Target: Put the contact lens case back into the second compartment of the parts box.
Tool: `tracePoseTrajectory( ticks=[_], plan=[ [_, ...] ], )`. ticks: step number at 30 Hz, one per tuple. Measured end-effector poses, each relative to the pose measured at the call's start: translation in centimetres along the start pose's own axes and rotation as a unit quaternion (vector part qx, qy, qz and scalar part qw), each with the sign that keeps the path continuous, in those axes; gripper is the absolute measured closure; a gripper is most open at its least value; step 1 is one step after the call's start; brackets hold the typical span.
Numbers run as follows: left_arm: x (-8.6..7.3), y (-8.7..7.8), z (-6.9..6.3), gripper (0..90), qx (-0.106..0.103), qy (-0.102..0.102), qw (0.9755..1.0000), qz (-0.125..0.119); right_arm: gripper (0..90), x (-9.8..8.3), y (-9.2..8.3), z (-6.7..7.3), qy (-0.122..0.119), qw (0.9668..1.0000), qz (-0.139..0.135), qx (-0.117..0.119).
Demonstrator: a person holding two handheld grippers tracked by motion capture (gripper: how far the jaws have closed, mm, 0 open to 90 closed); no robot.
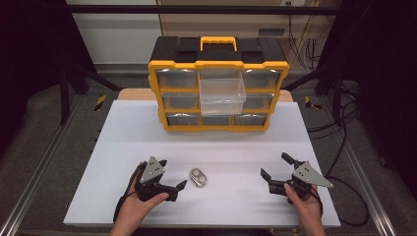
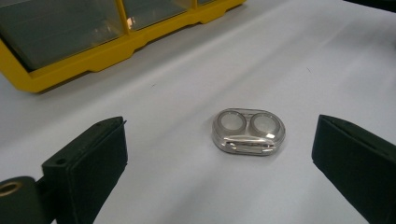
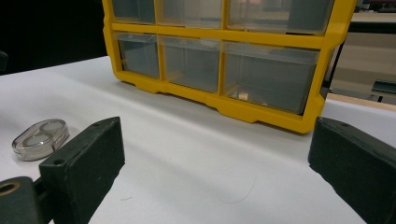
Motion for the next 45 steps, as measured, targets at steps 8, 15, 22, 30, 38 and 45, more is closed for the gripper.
tracePoseTrajectory(
  ticks=[8, 15, 22, 30, 38, 45],
  plan=[
    [0.3, 1.1, -0.5, 3.2, -0.007, 0.007, 0.9997, 0.021, 4.0, 0.0, 0.0, 0.0, 0.001, 1.0000, 0.000, 0.000],
    [0.2, 2.0, -0.7, 3.4, -0.009, 0.009, 0.9992, 0.039, 4.0, 0.0, 0.1, 0.2, -0.001, 1.0000, 0.001, 0.002],
    [0.0, 2.8, -1.1, 3.4, -0.016, 0.011, 0.9983, 0.056, 4.0, -0.1, 0.1, 0.3, -0.004, 1.0000, 0.003, 0.003],
    [0.0, 3.5, -1.6, 3.4, -0.020, 0.020, 0.9969, 0.074, 4.0, -0.1, 0.1, 0.3, -0.004, 1.0000, 0.003, 0.005],
    [-0.5, 4.3, -1.5, 3.9, -0.024, 0.011, 0.9954, 0.092, 4.0, -0.1, 0.2, 0.4, -0.006, 1.0000, 0.004, 0.006],
    [-0.9, 4.9, -1.6, 4.7, -0.028, 0.013, 0.9936, 0.108, 4.0, -0.1, 0.2, 0.4, -0.007, 0.9999, 0.005, 0.007]
  ],
)
Point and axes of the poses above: each handheld gripper's, and its own axes: y roughly forward along the jaws, x roughly out of its top, z roughly to its left, the point moved 10 cm from there along y, roughly forward along the jaws, and after that the axes turned 3 degrees about z, right-handed, at the moved point
